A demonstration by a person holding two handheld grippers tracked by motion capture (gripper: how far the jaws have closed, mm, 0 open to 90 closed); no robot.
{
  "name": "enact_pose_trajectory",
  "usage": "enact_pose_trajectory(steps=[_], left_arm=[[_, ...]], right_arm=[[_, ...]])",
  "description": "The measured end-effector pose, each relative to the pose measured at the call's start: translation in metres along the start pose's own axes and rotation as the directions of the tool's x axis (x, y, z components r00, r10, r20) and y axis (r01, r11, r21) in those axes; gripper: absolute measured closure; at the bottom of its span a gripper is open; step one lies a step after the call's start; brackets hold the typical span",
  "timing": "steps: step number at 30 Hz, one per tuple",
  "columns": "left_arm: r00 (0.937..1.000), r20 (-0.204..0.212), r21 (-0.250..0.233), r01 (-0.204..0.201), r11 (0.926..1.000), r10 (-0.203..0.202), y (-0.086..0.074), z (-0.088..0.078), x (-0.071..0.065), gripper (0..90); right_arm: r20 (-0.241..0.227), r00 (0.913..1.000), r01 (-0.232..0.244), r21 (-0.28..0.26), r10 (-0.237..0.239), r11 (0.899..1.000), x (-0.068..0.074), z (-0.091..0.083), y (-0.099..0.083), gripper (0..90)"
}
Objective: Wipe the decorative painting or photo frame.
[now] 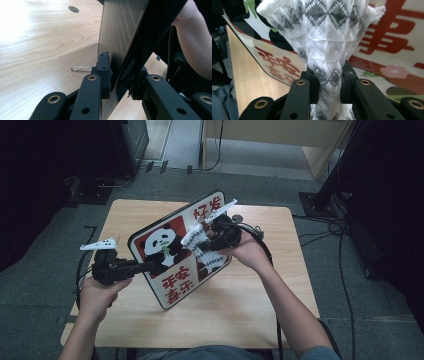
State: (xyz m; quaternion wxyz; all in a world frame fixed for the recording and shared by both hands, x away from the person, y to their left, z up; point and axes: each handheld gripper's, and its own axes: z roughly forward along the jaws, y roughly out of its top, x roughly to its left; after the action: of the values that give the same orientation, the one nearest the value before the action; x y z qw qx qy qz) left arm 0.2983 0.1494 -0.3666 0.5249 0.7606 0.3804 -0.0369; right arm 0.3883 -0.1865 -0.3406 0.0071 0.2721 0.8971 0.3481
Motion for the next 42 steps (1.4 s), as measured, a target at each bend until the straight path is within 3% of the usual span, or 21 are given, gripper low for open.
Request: enact_pose_trajectory(steps=[25,42], left_arm=[[0.9999,0.011,0.005,-0.01,0.9999,0.01,0.0,-0.001,0.0,75.2],[0.9998,0.01,0.008,-0.015,0.9999,0.015,-0.001,-0.001,0.0,75.3]], right_arm=[[-0.016,0.9996,-0.021,0.06,0.022,0.998,-0.002,0.022,-0.019,75.6],[-0.035,0.9977,-0.053,0.125,0.058,0.991,-0.002,0.039,-0.038,75.7]])
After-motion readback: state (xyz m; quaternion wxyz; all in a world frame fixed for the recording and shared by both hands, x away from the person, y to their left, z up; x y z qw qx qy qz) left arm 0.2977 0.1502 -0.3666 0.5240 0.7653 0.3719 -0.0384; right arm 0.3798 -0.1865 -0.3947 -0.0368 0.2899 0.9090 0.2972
